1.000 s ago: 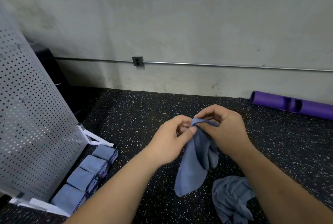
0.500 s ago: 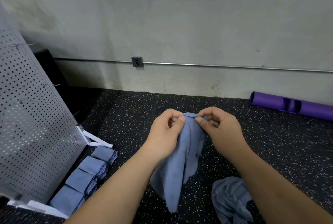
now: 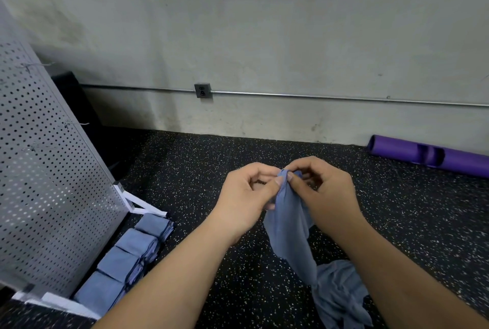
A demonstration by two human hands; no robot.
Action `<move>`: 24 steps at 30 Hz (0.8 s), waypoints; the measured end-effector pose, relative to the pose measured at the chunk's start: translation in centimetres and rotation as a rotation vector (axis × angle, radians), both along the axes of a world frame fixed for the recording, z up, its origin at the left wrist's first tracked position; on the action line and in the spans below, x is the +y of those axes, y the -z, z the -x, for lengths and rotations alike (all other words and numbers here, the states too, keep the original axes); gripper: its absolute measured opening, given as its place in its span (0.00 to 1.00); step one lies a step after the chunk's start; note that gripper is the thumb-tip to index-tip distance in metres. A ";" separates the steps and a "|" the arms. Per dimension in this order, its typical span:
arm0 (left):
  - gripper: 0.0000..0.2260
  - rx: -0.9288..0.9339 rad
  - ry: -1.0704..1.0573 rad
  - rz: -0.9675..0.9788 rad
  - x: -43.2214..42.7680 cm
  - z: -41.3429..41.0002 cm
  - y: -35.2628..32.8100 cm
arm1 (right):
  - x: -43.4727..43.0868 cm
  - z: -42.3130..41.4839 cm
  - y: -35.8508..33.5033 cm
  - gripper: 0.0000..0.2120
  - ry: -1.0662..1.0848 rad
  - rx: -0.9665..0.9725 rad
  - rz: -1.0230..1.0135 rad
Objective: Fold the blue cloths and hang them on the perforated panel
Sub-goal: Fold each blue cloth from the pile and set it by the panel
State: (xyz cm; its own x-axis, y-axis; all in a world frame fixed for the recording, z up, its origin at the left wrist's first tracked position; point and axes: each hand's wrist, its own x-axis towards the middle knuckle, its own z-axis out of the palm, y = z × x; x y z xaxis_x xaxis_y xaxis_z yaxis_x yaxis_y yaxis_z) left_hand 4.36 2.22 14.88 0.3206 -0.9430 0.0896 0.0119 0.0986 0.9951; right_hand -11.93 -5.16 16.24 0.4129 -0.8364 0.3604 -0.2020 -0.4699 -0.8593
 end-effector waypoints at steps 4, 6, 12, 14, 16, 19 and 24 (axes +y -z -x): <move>0.04 0.058 -0.105 0.020 -0.2 0.2 -0.2 | -0.3 -0.1 0.1 0.09 0.025 -0.056 -0.042; 0.05 0.114 -0.121 0.020 -0.2 0.3 -0.4 | -0.5 -0.3 0.2 0.07 0.046 -0.100 -0.115; 0.07 0.091 -0.066 0.007 -0.1 0.6 -0.5 | -0.7 -0.5 0.8 0.07 0.059 -0.131 -0.208; 0.09 0.078 -0.048 0.017 -0.1 0.7 -0.3 | -0.7 -0.7 0.8 0.07 0.059 -0.142 -0.198; 0.07 0.060 -0.041 0.033 -0.1 0.8 -0.4 | -0.6 -0.8 0.7 0.08 0.048 -0.141 -0.167; 0.06 0.040 -0.039 0.063 0.0 0.7 -0.4 | -0.5 -0.7 0.7 0.11 0.021 -0.121 -0.120; 0.04 -0.069 -0.085 0.073 -0.3 0.3 0.2 | -0.2 -0.6 0.4 0.13 -0.023 -0.116 -0.102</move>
State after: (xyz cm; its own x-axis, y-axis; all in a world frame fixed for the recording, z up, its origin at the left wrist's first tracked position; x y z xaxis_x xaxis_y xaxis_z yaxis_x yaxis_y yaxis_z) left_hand 4.02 1.91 14.64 0.3895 -0.9030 0.1814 -0.0672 0.1686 0.9834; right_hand -11.31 -5.38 15.80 0.3931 -0.8620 0.3200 -0.0887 -0.3819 -0.9199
